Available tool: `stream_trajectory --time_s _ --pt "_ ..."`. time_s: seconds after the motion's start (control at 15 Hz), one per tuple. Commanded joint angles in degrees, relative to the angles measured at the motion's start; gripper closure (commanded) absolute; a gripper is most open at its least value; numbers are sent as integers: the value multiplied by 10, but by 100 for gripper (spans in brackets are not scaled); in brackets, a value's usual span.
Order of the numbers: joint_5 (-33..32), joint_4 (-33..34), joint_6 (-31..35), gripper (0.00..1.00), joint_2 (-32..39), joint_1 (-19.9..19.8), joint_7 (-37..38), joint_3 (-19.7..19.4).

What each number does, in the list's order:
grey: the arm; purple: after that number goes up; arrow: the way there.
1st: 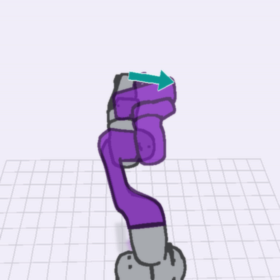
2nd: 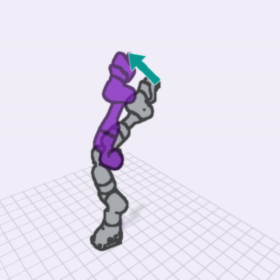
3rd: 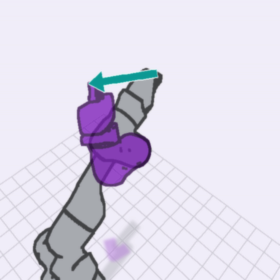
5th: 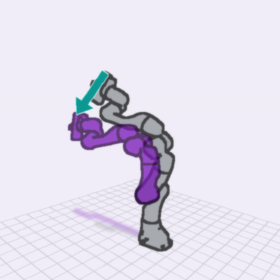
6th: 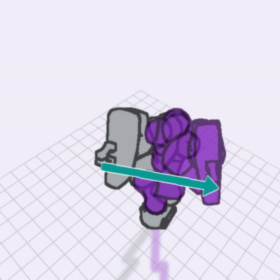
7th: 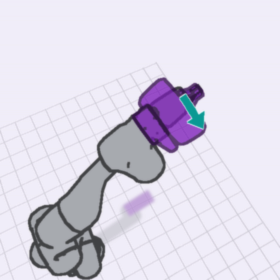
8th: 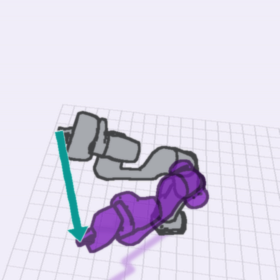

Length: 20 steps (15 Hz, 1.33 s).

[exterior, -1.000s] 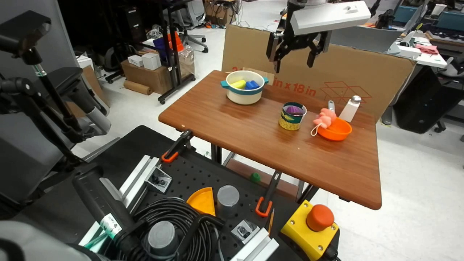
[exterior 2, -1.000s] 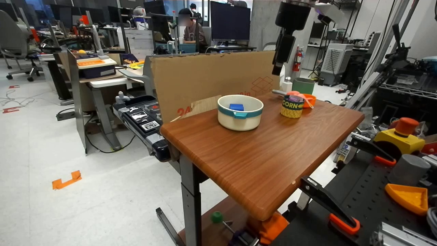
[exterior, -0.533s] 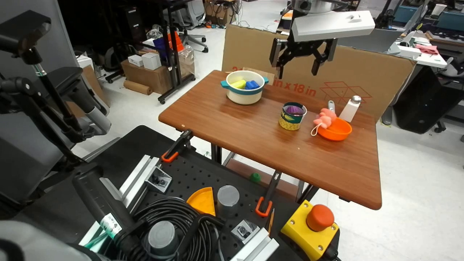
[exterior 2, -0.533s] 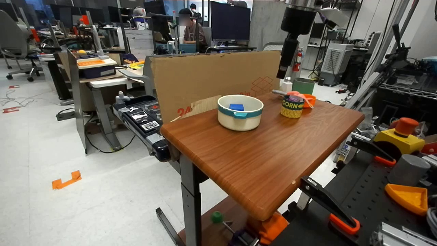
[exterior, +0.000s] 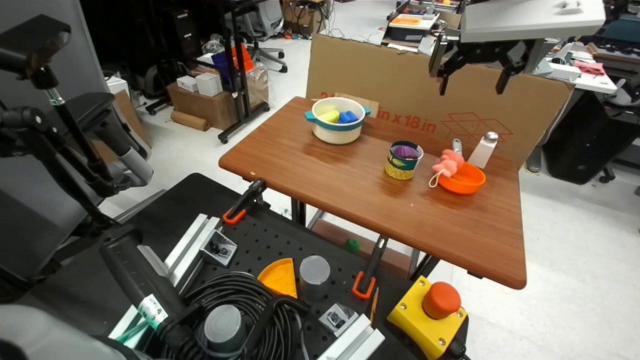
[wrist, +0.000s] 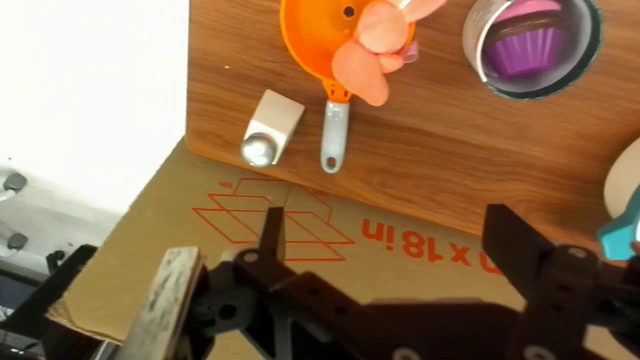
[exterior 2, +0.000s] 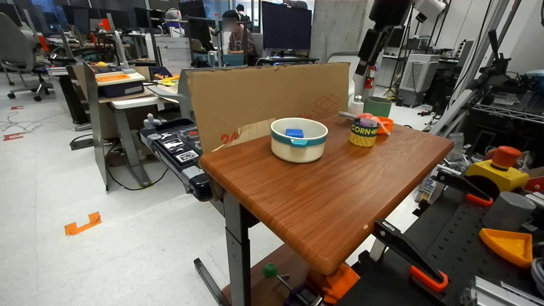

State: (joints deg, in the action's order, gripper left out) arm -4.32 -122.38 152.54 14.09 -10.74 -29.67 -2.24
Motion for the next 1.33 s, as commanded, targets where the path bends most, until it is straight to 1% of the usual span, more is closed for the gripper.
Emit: stream_trajectory --time_s 0.0,0.07,0.2,0.4,0.73,0.87,1.13,1.27 --pt "32 44 -9 0 19 -21 26 -12" --pt "38 52 -11 0 24 -26 32 -14" --pt "29 66 -9 0 36 -26 51 -21" --pt "16 93 -7 0 63 -15 87 -23" --pt "9 164 -40 0 130 8 135 -21" --pt "13 188 -55 0 149 11 142 -18" --pt "21 199 -62 0 153 5 135 -11" --pt "15 189 -54 0 141 7 143 -19"
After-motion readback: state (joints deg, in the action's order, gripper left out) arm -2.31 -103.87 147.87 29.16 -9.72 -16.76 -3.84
